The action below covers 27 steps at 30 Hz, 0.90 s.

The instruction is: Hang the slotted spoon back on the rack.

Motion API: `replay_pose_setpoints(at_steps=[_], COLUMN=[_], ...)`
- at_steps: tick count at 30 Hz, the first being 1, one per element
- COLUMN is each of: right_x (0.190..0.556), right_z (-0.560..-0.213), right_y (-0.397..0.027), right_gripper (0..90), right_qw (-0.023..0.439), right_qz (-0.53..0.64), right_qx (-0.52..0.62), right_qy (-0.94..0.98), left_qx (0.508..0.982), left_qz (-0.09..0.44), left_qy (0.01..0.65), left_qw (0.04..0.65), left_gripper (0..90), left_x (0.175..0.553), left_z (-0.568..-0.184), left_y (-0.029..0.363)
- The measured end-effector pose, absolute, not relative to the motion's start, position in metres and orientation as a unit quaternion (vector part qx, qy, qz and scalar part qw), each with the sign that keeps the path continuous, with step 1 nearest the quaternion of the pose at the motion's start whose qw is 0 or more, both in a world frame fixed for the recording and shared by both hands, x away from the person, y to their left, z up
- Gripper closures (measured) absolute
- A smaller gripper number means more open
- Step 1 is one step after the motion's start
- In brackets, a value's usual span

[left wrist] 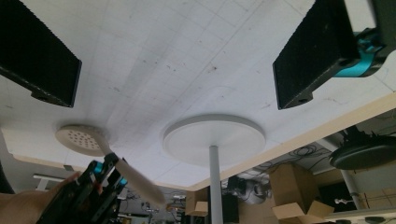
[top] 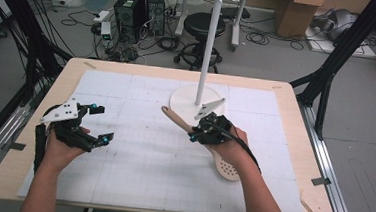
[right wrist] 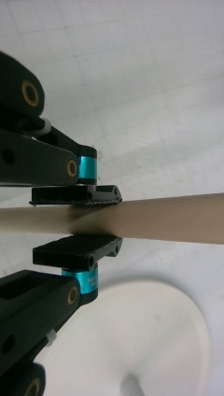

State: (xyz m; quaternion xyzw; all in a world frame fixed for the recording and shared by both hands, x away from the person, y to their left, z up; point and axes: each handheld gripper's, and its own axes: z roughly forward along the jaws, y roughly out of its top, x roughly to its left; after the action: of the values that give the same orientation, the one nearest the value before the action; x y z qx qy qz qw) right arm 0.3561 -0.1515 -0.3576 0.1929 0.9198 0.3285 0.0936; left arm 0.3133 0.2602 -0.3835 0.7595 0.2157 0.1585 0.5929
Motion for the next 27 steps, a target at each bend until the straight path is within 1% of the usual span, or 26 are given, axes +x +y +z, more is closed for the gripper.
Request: replay_pose_setpoints(at_steps=[13,27], right_x=[0.352,0.366], right_z=[-0.321,-0.262], right_y=[-0.185,-0.213], right_gripper=[75.5,75.4], right_qw=[0.109,0.134], right_qz=[0.425,0.490], right_qx=[0.221,0.242], right_qy=[0.871,0.826], left_qx=[0.755,0.749], left_qz=[0.158,0.157], left_qy=[0.219,0.217], left_qw=[0.597,0.607], left_gripper=[1.6,1.6], left_x=[0.314,0.313], left_z=[-0.384,-0.382], left_y=[0.263,0.265])
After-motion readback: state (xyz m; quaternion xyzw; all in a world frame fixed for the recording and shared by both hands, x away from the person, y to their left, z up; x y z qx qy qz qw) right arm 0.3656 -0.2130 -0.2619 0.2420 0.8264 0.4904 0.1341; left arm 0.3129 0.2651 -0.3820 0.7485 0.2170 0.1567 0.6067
